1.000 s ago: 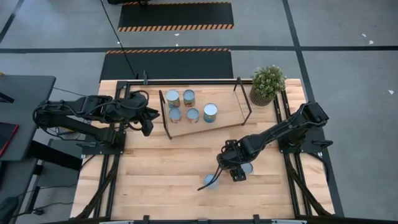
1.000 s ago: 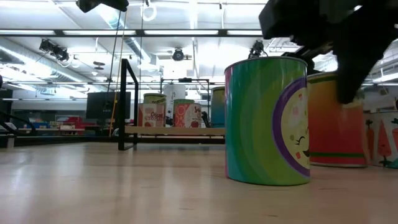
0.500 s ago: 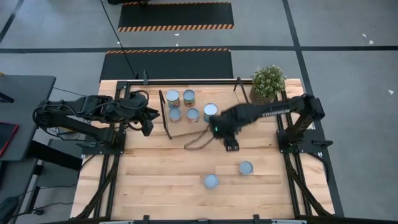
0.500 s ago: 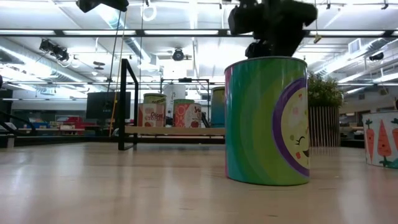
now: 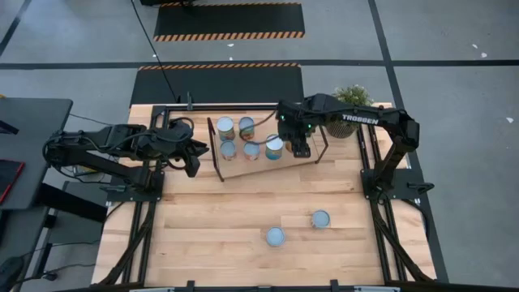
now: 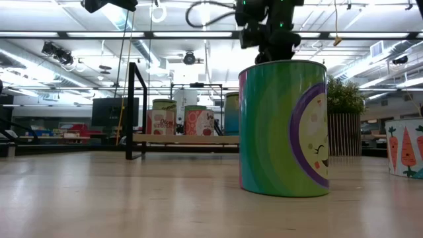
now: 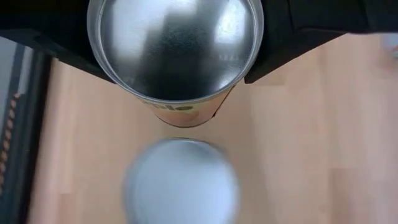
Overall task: Pick and place cans onto a shelf
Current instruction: Put the canned pineapple on the shelf
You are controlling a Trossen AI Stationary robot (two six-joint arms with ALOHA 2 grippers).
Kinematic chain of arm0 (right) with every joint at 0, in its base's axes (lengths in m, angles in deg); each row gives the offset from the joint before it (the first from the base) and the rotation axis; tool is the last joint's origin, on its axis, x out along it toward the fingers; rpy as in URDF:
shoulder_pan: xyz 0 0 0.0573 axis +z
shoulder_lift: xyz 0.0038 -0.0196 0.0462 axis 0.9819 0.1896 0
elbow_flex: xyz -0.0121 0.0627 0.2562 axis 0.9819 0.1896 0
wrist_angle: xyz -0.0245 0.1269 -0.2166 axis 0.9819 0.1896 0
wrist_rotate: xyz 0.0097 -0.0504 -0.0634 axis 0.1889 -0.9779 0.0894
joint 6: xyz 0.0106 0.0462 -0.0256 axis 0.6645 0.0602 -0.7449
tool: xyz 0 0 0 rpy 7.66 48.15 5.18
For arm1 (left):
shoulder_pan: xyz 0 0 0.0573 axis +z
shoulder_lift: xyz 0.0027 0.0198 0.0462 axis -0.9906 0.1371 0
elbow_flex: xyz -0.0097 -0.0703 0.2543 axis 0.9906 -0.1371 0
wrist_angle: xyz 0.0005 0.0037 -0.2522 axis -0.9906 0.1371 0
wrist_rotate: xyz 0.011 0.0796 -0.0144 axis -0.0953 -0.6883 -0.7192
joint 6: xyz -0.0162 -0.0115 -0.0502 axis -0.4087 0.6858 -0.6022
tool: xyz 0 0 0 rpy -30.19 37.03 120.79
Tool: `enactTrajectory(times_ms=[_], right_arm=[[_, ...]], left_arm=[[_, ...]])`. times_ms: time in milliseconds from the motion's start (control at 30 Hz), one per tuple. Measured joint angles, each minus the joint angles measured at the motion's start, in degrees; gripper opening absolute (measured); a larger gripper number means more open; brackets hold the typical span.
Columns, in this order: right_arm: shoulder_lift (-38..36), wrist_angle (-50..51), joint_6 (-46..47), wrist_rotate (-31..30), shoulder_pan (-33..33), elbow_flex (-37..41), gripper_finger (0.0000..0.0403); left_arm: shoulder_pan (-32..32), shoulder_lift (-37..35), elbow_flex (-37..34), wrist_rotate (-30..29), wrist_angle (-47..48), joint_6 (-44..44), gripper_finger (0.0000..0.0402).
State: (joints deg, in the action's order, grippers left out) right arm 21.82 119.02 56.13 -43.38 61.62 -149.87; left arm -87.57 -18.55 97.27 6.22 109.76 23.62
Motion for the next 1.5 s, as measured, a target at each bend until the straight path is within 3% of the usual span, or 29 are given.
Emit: enactTrajectory(times_ms=[367, 667, 900, 1133, 1267, 1500], right_arm=[[3.4, -7.3, -5.5, 1.7, -7.0, -0.6, 0.0324], [14.9, -2.9, -5.7, 2.8, -10.2, -14.3, 0.0323], [16.5, -2.7, -7.4, 2.6, -13.0, -19.0, 0.0323], [16.5, -9.1, -3.4, 6.2, -13.9, -20.5, 0.0324], [17.7, -10.6, 3.7, 8.4, -12.8, -20.4, 0.0324], [18.4, -11.1, 12.2, 6.1, -9.6, -20.4, 0.0324]], left_arm=[[0.0, 0.0, 0.0, 0.0, -0.1, 0.0, 0.0078], [0.0, 0.0, 0.0, 0.0, -0.1, 0.0, 0.0078], [0.0, 0.0, 0.0, 0.0, -0.1, 0.0, 0.0078], [0.0, 0.0, 0.0, 0.0, -0.1, 0.0, 0.0078], [0.0, 0.0, 0.0, 0.0, -0.1, 0.0, 0.0078], [0.0, 0.0, 0.0, 0.0, -0.1, 0.0, 0.0078]])
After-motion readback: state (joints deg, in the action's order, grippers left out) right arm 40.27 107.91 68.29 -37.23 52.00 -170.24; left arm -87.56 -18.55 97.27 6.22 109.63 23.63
